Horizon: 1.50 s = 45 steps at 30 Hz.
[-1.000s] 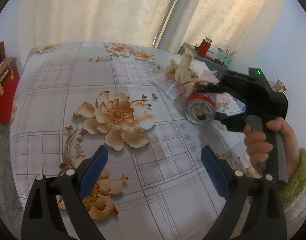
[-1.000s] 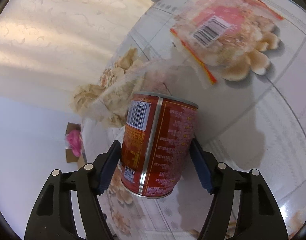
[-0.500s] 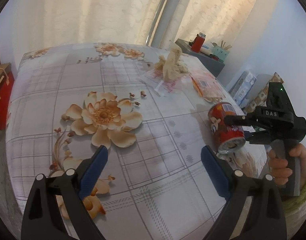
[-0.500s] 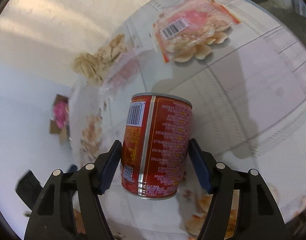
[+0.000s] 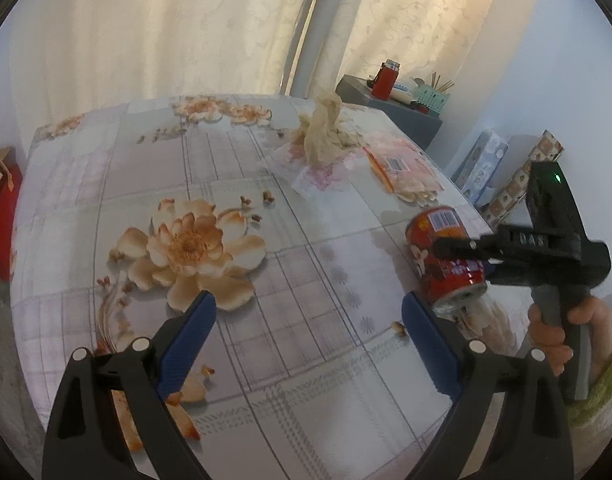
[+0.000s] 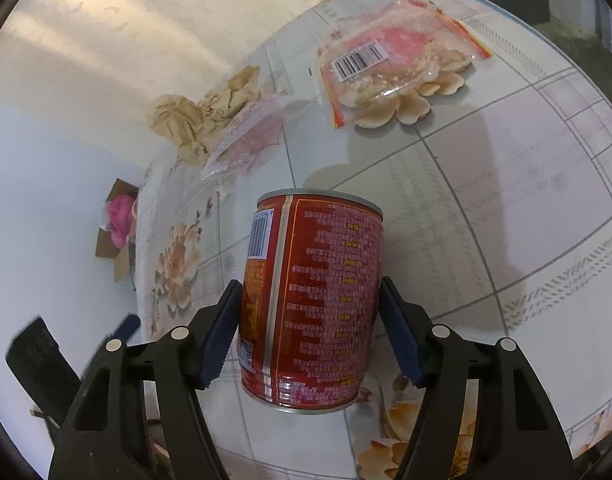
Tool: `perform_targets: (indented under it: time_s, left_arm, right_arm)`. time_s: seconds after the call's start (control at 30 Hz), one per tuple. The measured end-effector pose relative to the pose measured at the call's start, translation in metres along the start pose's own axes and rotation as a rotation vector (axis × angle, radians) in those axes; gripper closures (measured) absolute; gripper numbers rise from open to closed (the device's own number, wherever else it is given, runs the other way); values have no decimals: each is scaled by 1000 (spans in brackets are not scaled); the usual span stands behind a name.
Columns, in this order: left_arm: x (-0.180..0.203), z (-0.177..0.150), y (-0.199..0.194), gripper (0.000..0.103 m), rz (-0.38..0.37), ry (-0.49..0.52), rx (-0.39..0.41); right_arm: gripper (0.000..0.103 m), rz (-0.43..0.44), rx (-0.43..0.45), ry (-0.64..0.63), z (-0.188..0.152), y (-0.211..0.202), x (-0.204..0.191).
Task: Collect trash
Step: 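Grasp the crumpled tan paper with the left tool while the right tool holds the can, then carry the paper and can with both tools over the wastebasket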
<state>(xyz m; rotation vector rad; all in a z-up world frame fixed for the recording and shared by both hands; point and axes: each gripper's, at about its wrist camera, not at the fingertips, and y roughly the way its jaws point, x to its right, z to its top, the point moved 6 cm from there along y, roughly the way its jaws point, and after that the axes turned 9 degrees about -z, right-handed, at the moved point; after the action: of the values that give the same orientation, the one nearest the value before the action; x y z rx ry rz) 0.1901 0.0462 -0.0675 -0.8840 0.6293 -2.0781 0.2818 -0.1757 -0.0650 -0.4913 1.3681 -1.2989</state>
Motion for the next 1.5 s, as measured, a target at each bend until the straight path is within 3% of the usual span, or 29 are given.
perform_targets:
  time_s: [0.3, 0.47, 0.63, 0.83, 1.1, 1.23, 1.4, 1.5]
  left_arm:
    - [17, 68, 9, 11, -57, 63, 92]
    - [30, 113, 47, 11, -38, 124, 63]
    - [36, 144, 105, 11, 64, 170, -29]
    - [28, 155, 155, 11, 230, 236, -117]
    - [6, 145, 181, 44, 252, 208, -185]
    - [2, 143, 181, 56, 229, 191, -182]
    - [1, 145, 176, 79, 208, 184, -166]
    - [0, 150, 168, 85, 194, 177, -144]
  right_arm:
    - [40, -4, 38, -12, -8, -12, 16]
    - [40, 20, 48, 3, -8, -17, 27]
    - [40, 44, 57, 11, -9, -19, 33]
    - [40, 68, 59, 15, -11, -23, 38]
    - [40, 87, 66, 18, -14, -29, 47]
    - [40, 87, 71, 16, -15, -33, 50]
    - [40, 89, 76, 22, -18, -38, 52]
    - [40, 85, 81, 30, -17, -39, 53]
